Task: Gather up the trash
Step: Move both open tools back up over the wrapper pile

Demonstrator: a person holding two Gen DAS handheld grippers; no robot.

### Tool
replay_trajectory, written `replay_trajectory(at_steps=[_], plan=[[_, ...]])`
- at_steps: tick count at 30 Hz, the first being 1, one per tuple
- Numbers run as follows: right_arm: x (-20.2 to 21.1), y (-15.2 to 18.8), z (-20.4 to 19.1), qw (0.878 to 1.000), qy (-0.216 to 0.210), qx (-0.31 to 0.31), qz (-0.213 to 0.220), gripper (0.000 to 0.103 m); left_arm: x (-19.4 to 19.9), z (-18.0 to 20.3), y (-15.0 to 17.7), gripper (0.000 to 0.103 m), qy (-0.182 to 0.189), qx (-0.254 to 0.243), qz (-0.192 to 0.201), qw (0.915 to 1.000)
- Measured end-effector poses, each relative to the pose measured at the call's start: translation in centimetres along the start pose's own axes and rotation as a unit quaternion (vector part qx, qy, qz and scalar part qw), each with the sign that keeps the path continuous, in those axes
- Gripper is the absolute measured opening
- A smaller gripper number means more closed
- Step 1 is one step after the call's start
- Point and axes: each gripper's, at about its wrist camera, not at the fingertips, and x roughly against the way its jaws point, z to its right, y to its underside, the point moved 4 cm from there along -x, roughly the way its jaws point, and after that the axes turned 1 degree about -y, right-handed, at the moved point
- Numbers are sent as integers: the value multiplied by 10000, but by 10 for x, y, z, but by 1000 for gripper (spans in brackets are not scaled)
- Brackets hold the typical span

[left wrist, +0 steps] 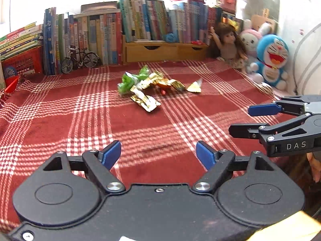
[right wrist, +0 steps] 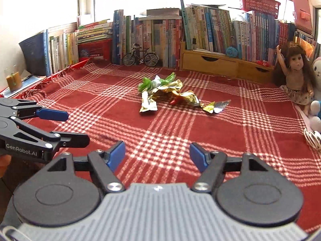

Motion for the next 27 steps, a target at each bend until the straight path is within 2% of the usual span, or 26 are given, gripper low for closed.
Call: replay_trajectory(at_steps=[6,12,17,27], plan=[[-49,-17,44,9982,275,-525,-130,82,-56,-14,-26,81,-376,357,35,9986],[-99,-26,86,9927,713,-908,-357,83,-106,-21,-46,81,-425,652,-31,9970],[-135,-34,103,9889,1128,-844,-469,83,-142,-20,-55,81,-584,725,-91,9956],[-182,-53,117,9865,1170,-987,-577,83,-182,-23,-60,78,-825,857,-271,9925]])
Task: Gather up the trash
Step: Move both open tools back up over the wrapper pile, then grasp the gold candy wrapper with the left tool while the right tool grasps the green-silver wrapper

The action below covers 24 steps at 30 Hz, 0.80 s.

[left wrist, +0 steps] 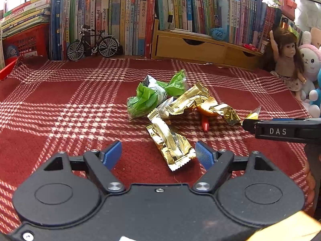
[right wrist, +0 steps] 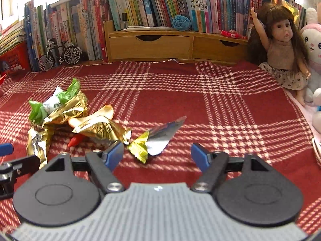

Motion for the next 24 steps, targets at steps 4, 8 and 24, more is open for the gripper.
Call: replay_trajectory(at_steps=[4,8,24], plan=[[-11,-6,1,9999,-73,-131,-16,83,-7,1,-3,71,-54,-37,-16,10000],[-17,-7,0,9999,-51,-159,-39,69,-13,2,-4,54,-76,-63,-99,9999],[12,-2,-3,9987,-462,-198,97,29,16,-8,-5,20,62,-41,97,9999]])
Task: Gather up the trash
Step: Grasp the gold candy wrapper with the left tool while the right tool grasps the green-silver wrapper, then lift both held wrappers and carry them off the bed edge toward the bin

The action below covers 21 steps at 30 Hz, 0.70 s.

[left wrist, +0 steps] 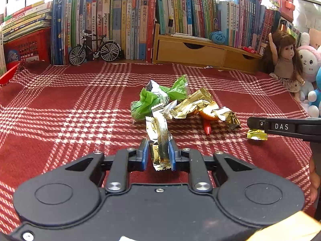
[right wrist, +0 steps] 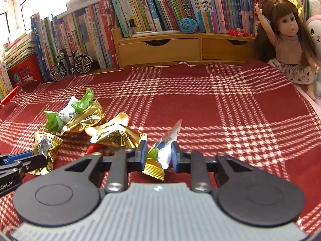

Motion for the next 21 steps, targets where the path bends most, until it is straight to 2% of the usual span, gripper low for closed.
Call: replay_trajectory(at_steps=[5,6,11,12,20,21], plan=[[13,7,-4,9998,-172,118,-24,30,17,-5,2,20,171,44,33,9998],[16,8,-4,9997,-163,170,-13,41,20,-6,2,20,198,41,45,9998],[21,18,-6,9994,-47,336,-58,64,29,-9,6,20,218,16,49,9997],[21,20,-6,9994,-11,332,-70,65,29,-9,6,20,215,17,44,9998],[14,33,-4,9993,80,296,-195,68,29,-10,12,20,200,-4,16,9998],[13,33,-6,9993,80,321,-185,55,29,-10,12,20,203,-1,12,9998]])
